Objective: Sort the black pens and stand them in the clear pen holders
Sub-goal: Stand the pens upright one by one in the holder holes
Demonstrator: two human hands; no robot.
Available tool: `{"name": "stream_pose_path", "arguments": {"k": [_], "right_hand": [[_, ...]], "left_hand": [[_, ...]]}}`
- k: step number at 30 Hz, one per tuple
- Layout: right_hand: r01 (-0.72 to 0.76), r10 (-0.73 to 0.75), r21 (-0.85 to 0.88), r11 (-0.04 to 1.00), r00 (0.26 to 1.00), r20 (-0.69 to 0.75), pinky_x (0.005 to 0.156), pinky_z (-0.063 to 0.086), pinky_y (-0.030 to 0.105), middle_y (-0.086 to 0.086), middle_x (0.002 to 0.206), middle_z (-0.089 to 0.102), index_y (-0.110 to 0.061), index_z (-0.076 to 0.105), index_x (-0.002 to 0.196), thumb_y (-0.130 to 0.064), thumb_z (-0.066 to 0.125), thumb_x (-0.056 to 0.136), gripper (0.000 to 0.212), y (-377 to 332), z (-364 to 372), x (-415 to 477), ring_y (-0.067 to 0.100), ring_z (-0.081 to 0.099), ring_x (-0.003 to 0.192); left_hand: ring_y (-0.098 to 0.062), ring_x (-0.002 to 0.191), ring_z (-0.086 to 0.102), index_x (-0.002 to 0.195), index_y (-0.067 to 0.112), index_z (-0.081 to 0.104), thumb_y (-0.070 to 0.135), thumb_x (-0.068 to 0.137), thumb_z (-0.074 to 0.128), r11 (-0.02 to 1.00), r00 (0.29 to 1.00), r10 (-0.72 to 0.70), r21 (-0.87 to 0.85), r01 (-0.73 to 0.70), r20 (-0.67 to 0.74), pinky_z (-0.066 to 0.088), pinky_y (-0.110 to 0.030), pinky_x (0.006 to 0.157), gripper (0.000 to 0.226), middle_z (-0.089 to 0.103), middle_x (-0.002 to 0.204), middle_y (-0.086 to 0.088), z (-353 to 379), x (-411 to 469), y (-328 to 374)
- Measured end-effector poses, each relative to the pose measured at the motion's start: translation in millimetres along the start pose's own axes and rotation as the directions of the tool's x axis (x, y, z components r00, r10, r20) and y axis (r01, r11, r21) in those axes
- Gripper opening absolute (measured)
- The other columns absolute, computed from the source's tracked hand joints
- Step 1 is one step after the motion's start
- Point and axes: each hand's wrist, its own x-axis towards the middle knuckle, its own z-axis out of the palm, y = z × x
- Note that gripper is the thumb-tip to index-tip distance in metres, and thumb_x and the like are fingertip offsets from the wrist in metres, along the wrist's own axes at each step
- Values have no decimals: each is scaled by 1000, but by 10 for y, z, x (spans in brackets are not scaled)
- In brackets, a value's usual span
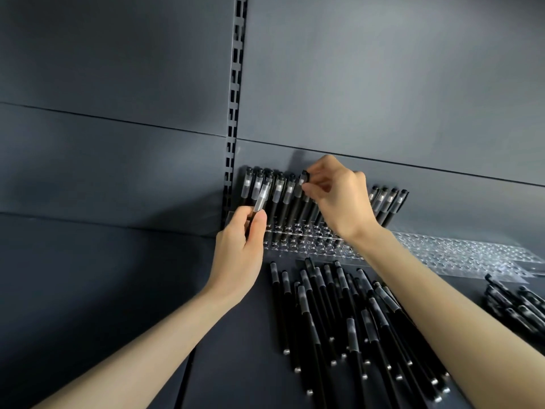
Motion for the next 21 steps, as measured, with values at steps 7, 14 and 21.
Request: {"name": "stream_pose_path", "arguments": {"k": [7,14,21], "right_hand": [[-50,51,-26,998,998,39,79,52,25,4,88,65,-7,59,100,-4,65,86,15,-56,-77,66,18,63,83],[-84,85,-27,996,994,70,78,54,27,5,82,68,-8,60,98,-5,66,86,15,-21,-16,9,16,65,78],[-67,64,-77,995,997,-37,79,53,34,-8,76,63,-12,63,102,-17,66,88,15,-40,-16,-108,14,62,73]], "left_hand": [[-19,53,36,82,14,47,26,99,42,1000,1000,-1,-18,2,18,33,-40,49,22,45,63,-22,4,-29,-6],[-18,53,36,82,16,49,28,100,41,1000,1000,-4,-8,4,31,33,-42,51,23,45,64,-23,-8,-30,-15],[-11,54,35,84,5,55,24,99,44,999,998,-33,-38,35,51,32,-29,55,26,42,59,-5,0,-32,-25]]}}
